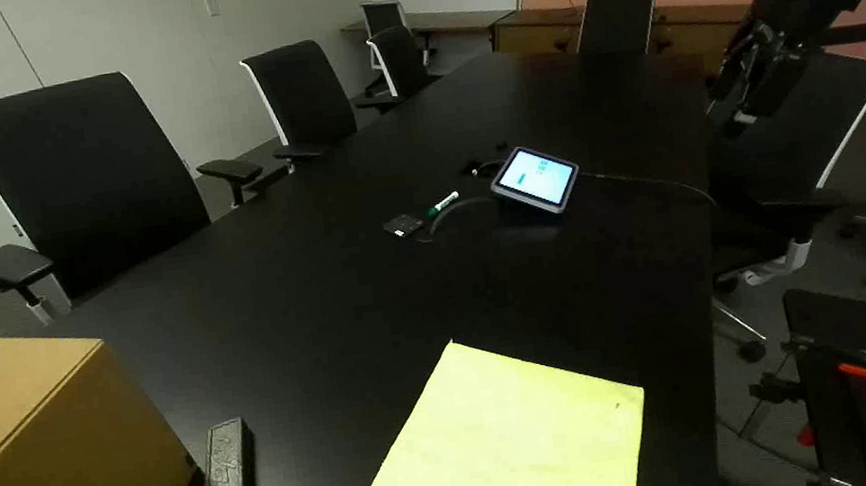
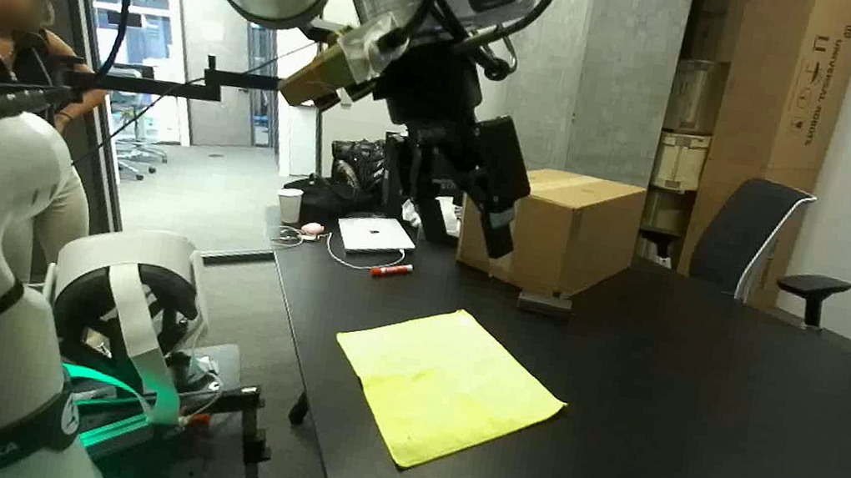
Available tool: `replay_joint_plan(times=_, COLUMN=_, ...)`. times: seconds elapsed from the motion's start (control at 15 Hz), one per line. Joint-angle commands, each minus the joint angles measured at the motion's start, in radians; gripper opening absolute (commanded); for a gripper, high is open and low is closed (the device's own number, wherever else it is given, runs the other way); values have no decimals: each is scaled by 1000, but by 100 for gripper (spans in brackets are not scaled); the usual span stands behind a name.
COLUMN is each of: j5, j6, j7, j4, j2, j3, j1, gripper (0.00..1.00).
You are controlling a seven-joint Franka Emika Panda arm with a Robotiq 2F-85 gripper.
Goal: Fold the cloth on the table
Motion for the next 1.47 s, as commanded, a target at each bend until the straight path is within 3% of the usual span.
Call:
replay_joint_plan(times=0.0, j5=2, j6=-2, j7=-1, j4=4, j2=-1, j3=2, j1=-1, gripper=100)
replay_joint_plan(times=0.87, j5=-4, j6=26, j7=10, j4=-6, j2=34, j3=7, j1=-2, gripper=100)
replay_joint_plan(times=1.13, j5=8, j6=127, j7=50, j4=-8, j2=184, j3=13, j1=5, gripper=100)
replay_joint_plan(times=1.4, j5=106, j6=284, j7=62, j4=-6, j2=382, j3=0, j1=45, gripper=100)
